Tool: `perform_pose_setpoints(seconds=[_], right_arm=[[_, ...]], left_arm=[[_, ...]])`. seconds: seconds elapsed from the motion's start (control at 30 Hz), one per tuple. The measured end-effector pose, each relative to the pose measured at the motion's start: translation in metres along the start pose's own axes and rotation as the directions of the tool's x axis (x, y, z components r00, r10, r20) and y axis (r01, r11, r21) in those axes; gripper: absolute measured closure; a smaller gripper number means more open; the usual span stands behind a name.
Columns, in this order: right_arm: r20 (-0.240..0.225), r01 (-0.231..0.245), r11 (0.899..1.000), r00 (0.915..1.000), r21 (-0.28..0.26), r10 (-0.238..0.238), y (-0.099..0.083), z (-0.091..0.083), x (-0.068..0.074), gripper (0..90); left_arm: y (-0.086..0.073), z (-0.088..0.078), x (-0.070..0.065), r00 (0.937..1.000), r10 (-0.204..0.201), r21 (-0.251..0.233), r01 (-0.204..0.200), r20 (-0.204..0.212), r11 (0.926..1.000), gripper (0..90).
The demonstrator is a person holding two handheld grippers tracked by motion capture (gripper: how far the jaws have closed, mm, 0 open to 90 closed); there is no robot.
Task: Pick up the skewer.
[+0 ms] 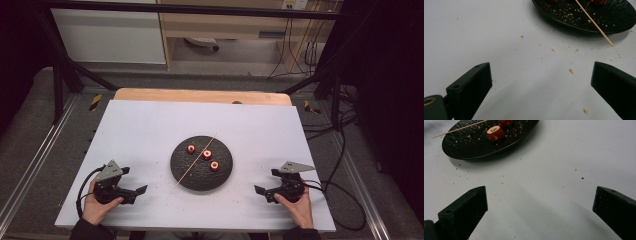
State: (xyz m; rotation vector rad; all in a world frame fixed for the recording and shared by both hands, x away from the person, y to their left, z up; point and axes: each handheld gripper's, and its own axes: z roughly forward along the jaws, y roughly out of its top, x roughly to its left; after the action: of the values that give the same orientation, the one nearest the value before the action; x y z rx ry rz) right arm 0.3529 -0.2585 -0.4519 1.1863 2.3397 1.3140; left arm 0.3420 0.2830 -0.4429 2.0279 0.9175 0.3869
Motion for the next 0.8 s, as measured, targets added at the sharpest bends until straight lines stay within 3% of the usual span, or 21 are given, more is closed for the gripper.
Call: perform_pose_setpoints(seconds=[0.33,0.53,0.8], right_arm=[[0.002,-0.002,1.000,1.0000,-0.009,0.002,0.001,-0.002,0.000,0.5],[0.010,0.000,1.000,1.0000,-0.011,0.000,0.001,-0.003,-0.001,0.5],[0.012,-0.005,1.000,0.9999,-0.010,0.005,0.002,-0.004,-0.001,0.5]], left_arm=[[0.006,0.001,-0.006,0.9999,0.010,0.005,-0.010,0.008,0.9999,3.2],[0.013,0.003,-0.010,0.9992,0.020,0.007,-0.020,0.033,0.9998,2.4],[0.025,0.004,-0.017,0.9989,0.038,0.012,-0.038,0.027,0.9992,2.3]])
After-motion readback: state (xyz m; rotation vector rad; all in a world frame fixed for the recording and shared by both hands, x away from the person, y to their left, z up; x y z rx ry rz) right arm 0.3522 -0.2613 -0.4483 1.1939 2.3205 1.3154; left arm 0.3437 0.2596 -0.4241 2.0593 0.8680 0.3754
